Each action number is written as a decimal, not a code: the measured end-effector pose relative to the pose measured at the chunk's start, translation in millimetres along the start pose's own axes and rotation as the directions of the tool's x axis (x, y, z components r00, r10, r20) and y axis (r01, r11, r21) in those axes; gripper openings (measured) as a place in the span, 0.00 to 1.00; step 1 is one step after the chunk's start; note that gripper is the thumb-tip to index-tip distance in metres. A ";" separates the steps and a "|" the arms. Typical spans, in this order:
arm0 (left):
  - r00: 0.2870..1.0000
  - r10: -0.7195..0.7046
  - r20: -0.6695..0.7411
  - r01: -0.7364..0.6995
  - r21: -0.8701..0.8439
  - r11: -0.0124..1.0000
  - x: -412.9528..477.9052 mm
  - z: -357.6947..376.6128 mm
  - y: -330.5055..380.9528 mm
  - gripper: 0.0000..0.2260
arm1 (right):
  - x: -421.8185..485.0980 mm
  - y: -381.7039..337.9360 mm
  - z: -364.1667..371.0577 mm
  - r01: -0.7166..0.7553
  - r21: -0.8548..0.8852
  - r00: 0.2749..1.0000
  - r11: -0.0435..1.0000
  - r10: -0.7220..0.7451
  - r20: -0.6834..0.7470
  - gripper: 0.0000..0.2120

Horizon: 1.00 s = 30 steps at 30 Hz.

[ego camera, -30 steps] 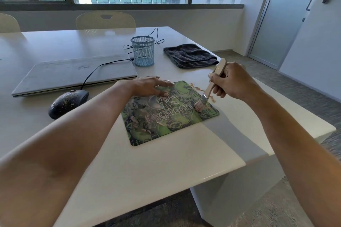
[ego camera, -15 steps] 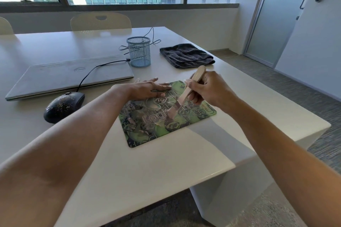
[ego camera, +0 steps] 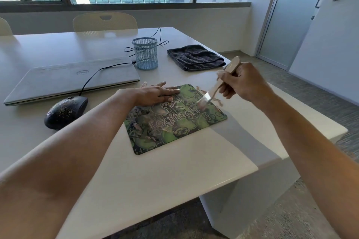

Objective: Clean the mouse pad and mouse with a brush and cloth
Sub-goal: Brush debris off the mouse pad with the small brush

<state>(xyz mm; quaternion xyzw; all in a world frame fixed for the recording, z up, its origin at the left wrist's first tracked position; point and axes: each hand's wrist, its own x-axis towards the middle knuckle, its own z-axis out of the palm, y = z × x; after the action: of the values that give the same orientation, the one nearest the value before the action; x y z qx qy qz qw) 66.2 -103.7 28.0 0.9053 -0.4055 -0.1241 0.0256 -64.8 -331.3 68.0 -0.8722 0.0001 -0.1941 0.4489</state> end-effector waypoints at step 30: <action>0.999 0.003 -0.039 -0.003 -0.001 1.000 -0.7 0.5 1.1 0.21 | -4.1 11.6 -21.9 -0.012 -0.162 1.000 0.987 0.007 -0.027 0.14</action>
<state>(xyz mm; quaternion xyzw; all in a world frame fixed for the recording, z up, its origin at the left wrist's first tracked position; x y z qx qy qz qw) 64.9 -103.9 27.9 0.9070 -0.4060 -0.1065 0.0344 -74.0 -354.6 69.0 -0.9032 0.0259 -0.2028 0.3774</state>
